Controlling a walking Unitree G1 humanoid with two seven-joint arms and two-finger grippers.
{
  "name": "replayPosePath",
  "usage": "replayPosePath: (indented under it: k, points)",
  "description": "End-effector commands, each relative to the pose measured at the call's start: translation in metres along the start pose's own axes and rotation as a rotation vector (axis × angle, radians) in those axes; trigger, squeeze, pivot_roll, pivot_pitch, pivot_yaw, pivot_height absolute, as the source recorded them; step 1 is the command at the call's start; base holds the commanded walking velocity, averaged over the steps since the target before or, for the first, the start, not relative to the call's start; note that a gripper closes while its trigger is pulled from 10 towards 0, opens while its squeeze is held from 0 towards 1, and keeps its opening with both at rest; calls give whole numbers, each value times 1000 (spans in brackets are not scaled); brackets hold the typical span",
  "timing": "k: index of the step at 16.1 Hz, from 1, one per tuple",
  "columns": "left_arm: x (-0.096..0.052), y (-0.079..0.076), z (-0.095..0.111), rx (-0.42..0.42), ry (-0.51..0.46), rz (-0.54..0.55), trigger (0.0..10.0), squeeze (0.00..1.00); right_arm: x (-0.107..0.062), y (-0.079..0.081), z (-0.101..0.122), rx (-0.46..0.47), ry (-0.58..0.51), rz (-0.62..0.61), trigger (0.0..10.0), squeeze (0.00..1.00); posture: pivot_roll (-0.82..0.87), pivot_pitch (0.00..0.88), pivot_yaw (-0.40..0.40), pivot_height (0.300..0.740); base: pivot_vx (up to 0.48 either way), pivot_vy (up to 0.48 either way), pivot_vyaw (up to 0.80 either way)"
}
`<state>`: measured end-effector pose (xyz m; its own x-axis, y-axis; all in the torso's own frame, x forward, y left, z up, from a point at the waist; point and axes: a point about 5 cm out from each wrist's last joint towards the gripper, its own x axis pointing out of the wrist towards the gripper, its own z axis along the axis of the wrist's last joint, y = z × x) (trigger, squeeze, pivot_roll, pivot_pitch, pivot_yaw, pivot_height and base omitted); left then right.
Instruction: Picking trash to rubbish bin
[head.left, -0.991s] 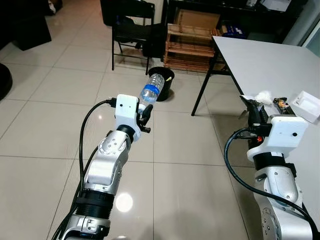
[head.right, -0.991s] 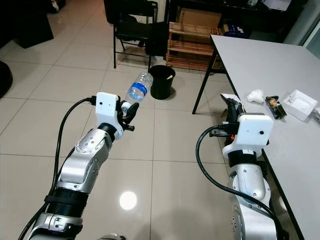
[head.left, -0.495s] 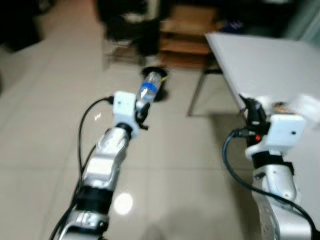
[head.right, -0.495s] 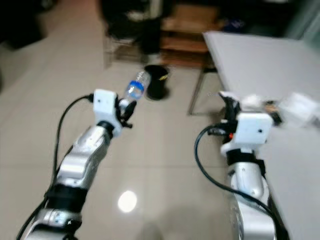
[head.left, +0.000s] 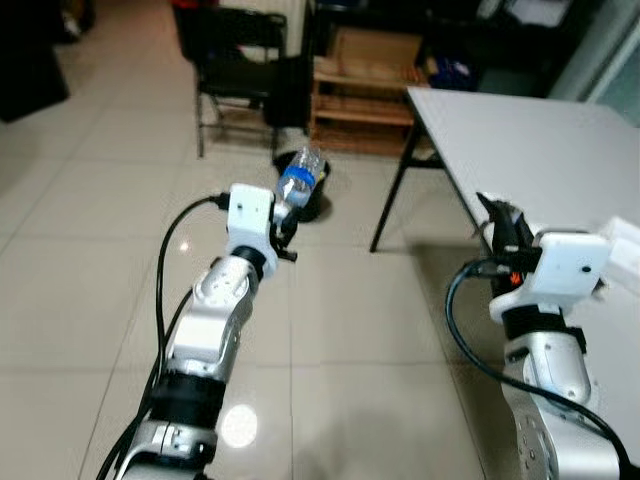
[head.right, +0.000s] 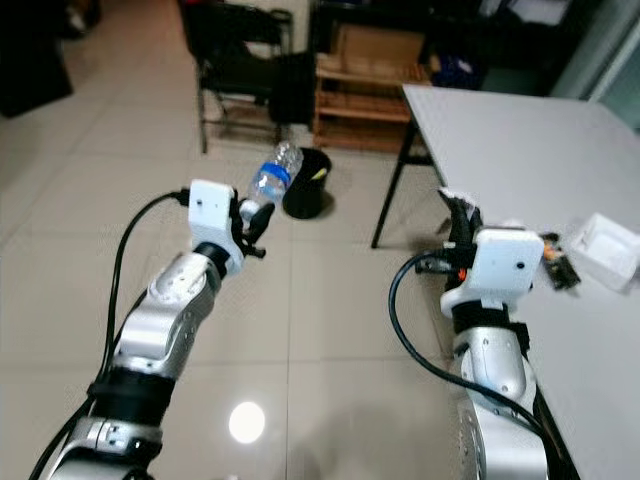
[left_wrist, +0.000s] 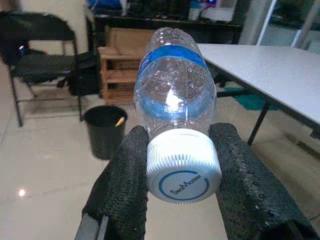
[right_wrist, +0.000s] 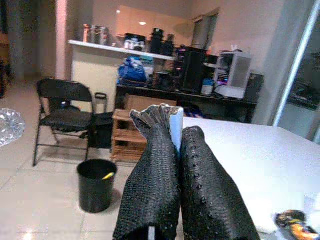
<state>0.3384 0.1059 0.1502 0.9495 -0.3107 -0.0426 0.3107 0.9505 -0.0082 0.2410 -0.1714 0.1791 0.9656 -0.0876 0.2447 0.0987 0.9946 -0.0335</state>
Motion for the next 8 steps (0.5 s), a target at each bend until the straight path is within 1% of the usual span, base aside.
replayPosePath:
  k: [1,2,4,5,6,8]
  points:
    - [2,-10,2,3,-4,-34,10000,0,-1,-6,-2,-20,13,-17,10000,0,193,68,-79,740,461,0,0]
    - [3,-10,1,4,-2,-34,10000,0,-1,-5,-5,-44,29,-3,10000,0,193,68,-79,740,465,0,0]
    - [1,-8,-4,6,6,-30,10000,0,-1,-2,-11,-30,61,17,10000,0,196,66,-81,740,465,0,409]
    - [-1,-7,-9,5,21,-23,10000,0,-4,-1,-18,-18,91,20,10000,0,196,65,-85,740,465,0,0]
    - [-1,-7,-10,4,25,-22,10000,0,-5,-1,-20,-16,98,20,10000,0,196,65,-85,740,465,0,0]
    - [-4,-6,-16,11,37,-19,10000,0,-16,-3,-40,-14,166,21,10000,0,198,65,-86,740,463,0,0]
